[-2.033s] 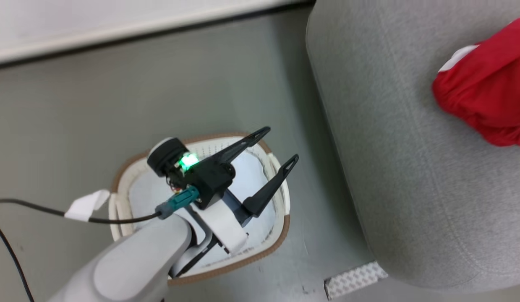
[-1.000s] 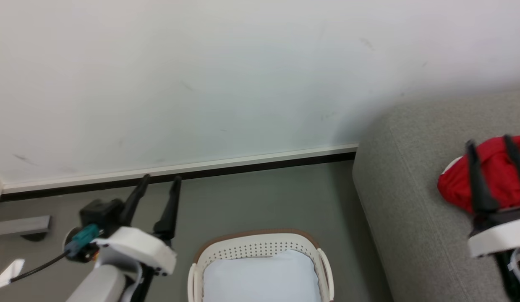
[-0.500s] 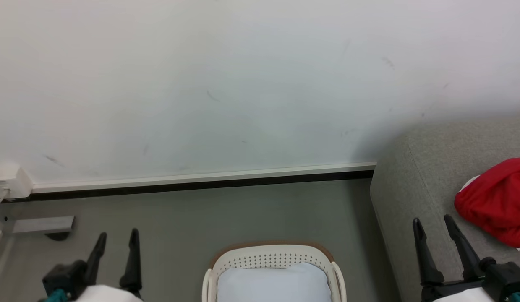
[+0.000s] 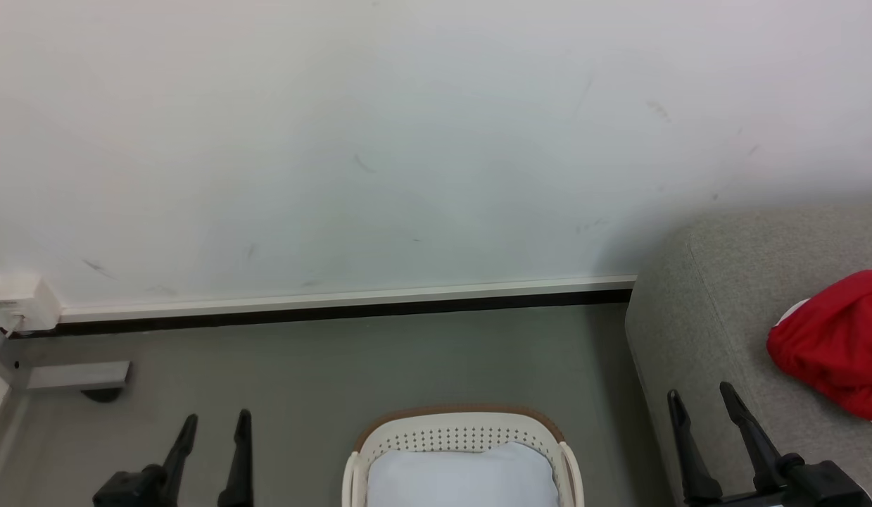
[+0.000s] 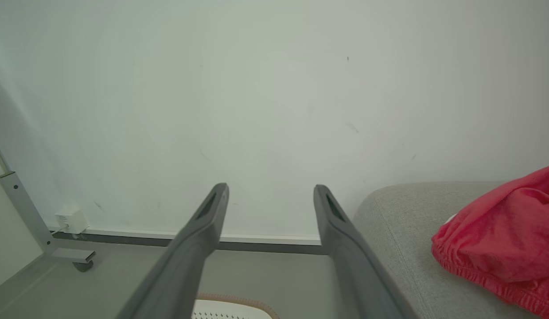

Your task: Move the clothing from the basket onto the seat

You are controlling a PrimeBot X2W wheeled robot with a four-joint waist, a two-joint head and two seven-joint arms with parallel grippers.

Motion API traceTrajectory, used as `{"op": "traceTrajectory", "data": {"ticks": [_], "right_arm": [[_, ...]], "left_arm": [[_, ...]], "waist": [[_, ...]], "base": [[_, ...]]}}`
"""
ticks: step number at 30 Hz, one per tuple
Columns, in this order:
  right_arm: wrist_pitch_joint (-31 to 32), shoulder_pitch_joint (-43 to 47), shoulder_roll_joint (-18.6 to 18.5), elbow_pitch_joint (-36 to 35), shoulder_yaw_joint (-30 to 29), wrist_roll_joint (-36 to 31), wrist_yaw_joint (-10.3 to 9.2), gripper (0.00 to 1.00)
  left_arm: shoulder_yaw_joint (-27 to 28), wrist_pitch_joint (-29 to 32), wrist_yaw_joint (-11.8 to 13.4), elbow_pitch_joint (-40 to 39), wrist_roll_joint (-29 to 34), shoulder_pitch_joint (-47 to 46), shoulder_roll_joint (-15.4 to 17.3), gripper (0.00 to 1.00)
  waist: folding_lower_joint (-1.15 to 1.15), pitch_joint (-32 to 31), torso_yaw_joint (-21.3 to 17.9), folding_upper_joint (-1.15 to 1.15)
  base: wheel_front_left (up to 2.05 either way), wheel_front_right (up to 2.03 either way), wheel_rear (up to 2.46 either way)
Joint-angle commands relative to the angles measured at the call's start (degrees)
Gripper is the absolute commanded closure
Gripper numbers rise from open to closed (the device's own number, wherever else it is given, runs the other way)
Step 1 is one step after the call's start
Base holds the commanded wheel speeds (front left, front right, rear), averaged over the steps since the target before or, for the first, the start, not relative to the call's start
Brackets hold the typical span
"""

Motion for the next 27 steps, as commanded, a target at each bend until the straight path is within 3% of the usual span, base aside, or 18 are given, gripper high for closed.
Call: {"op": "traceTrajectory", "data": {"ticks": [1, 12, 13, 17, 27], "right_arm": [[-0.18, -0.68, -0.04, -0.13, -0.32, 0.36, -0.13, 0.0], [-0.18, -1.84, 0.34, 0.55, -1.03, 0.63, -0.13, 0.0], [0.01, -0.99, 0.26, 0.51, -0.94, 0.1, 0.0, 1.0], [0.25, 0.34, 0.32, 2.18, -0.77, 0.6, 0.0, 1.0], [2.43, -0.32, -0.05, 2.22, -1.78, 10.69, -0.01, 1.0]], "left_arm": [[0.59, -0.02, -0.42, 0.29, 0.79, 0.2, -0.2, 0.0], [4.48, -0.02, -2.62, 1.5, 3.27, -0.46, -2.65, 0.0], [4.26, 0.02, -2.58, 1.47, 3.12, -0.14, -2.63, 1.0], [4.13, 0.28, -2.59, 3.43, 2.63, 0.65, -3.34, 1.0], [5.05, 3.18, -2.9, 3.07, -7.16, -0.34, -3.57, 1.0]], "waist": [[0.0, 0.02, -0.07, 0.0], [0.0, -0.09, -0.45, 0.0], [0.0, -0.08, -0.45, 0.0], [0.0, -0.07, -0.44, 0.0], [0.0, 0.05, -0.17, 0.0]], "base": [[0.0, 0.0, 0.0], [0.0, 0.0, 0.0], [0.0, 0.0, 0.0], [0.0, 0.0, 0.0], [0.0, 0.0, 0.0]]}}
